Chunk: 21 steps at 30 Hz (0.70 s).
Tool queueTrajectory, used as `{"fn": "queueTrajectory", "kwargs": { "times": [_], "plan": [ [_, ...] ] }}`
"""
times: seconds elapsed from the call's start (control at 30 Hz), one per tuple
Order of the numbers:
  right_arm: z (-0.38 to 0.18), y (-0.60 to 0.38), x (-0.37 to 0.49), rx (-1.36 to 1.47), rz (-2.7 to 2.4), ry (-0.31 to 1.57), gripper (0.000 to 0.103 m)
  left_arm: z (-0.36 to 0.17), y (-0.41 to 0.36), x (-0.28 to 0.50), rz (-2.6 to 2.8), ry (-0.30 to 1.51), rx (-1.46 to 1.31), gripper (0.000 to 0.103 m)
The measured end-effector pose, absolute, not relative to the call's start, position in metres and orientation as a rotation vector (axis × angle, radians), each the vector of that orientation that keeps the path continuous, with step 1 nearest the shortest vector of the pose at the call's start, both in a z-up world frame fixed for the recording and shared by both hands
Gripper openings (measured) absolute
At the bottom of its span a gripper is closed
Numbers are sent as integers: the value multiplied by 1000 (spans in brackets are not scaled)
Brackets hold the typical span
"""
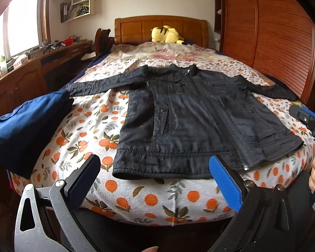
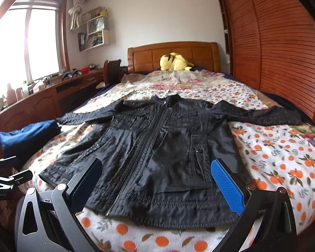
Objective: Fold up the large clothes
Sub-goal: 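Grasp the jacket sleeve nearest the left tool and lift it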
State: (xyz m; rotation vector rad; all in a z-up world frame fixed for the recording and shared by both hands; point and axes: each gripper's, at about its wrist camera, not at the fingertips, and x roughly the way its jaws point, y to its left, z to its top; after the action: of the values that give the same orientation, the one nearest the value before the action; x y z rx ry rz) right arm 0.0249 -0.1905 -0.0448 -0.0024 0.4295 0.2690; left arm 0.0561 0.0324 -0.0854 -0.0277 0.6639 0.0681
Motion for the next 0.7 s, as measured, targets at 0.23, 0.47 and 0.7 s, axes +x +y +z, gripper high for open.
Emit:
{"fn": "queueTrajectory", "kwargs": {
  "times": [0.23, 0.47, 0.7],
  "plan": [
    [-41, -175, 69, -64, 307, 390, 103, -106, 54, 86, 85, 748, -9, 103],
    [-38, -150, 133, -51, 371, 371, 103, -107, 90, 123, 97, 792, -26, 103],
    [-77, -126, 193, -82, 402, 424, 103, -113, 124, 180, 169, 839, -1, 103]
  ]
}}
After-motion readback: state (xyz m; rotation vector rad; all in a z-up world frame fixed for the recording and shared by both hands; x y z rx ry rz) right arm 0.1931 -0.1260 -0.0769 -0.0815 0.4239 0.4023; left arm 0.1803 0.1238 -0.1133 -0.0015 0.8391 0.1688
